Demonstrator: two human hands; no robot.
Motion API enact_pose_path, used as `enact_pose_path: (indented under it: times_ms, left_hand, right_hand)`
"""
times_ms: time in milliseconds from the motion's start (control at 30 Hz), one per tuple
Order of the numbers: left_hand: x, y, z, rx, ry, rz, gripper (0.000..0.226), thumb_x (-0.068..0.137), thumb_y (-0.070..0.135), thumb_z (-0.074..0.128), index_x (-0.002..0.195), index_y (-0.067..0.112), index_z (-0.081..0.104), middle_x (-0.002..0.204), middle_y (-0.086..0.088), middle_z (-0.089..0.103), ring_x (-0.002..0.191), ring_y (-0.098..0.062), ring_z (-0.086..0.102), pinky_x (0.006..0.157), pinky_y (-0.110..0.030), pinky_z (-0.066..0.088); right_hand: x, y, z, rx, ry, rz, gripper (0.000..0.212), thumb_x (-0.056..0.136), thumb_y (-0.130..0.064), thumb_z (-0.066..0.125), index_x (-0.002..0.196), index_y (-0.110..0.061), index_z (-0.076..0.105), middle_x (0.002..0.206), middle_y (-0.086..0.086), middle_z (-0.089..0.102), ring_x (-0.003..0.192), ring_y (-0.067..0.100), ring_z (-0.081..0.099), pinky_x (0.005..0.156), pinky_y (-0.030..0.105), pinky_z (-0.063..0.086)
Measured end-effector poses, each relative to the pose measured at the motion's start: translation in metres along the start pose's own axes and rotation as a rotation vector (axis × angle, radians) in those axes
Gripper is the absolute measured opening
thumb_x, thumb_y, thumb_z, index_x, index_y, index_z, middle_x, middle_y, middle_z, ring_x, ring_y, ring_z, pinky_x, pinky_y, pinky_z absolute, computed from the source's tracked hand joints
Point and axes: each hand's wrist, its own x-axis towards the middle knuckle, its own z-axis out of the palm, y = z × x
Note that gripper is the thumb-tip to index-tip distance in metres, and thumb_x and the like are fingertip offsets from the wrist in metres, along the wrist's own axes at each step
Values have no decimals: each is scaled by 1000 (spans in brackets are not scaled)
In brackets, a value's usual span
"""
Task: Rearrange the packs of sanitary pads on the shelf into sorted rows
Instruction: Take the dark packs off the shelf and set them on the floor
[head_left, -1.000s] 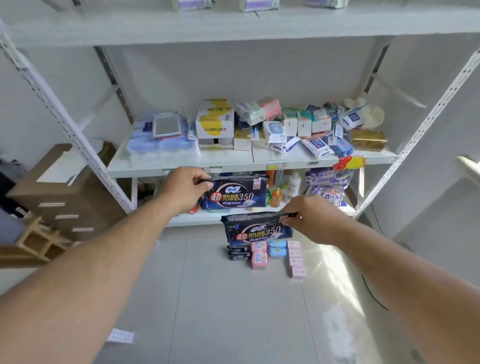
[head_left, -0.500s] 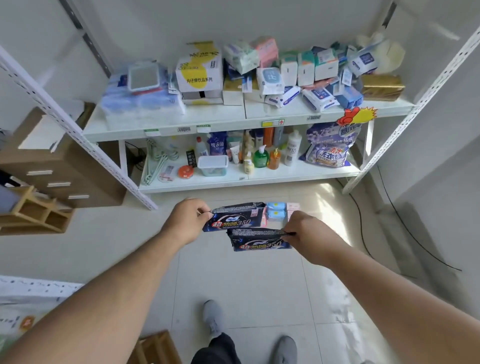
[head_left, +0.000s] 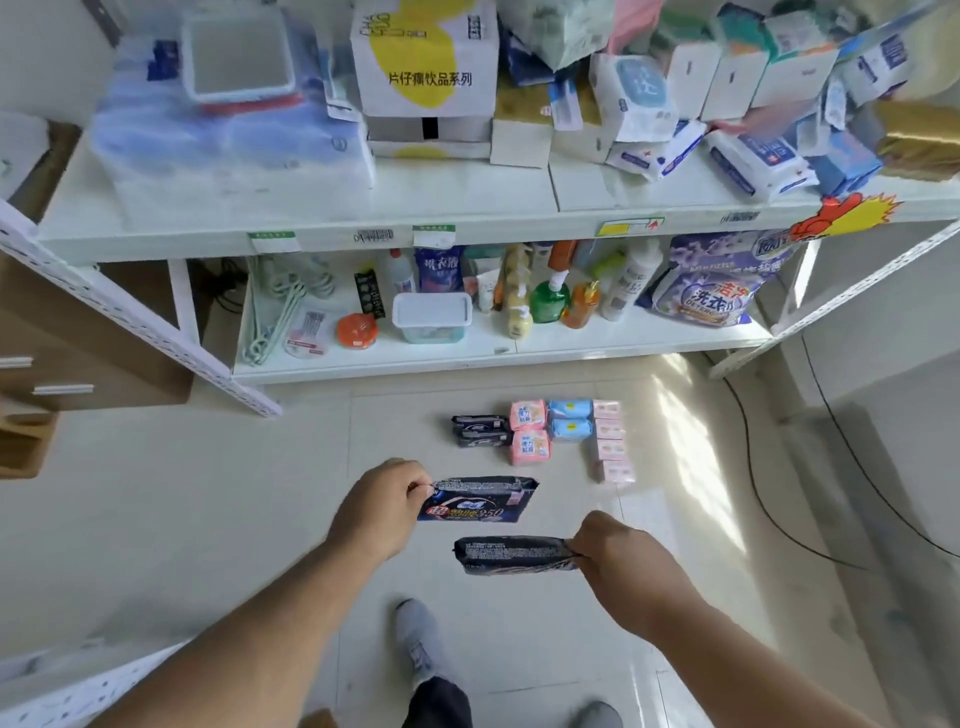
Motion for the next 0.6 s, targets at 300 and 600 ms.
enact_pose_path:
  times_ms: [300, 600]
  left_hand:
    - [140, -99, 110, -21, -13, 12, 15, 90, 11, 63, 77, 19, 66, 80, 9, 59, 75, -11, 55, 68, -26, 41]
    - [284, -224, 295, 24, -49, 46, 17, 87, 4, 63, 78, 17, 68, 80, 7, 59, 74, -12, 53, 64, -9, 33]
  right_hand:
    - [166, 46, 117, 36, -29, 33, 16, 96, -15, 47, 89, -19, 61, 95, -2, 49, 71, 30, 61, 64, 46, 51]
    - [353, 133, 309, -22, 85, -23, 14, 78, -10, 66, 73, -21, 61, 76, -3, 55, 58, 27, 58, 44, 33, 41]
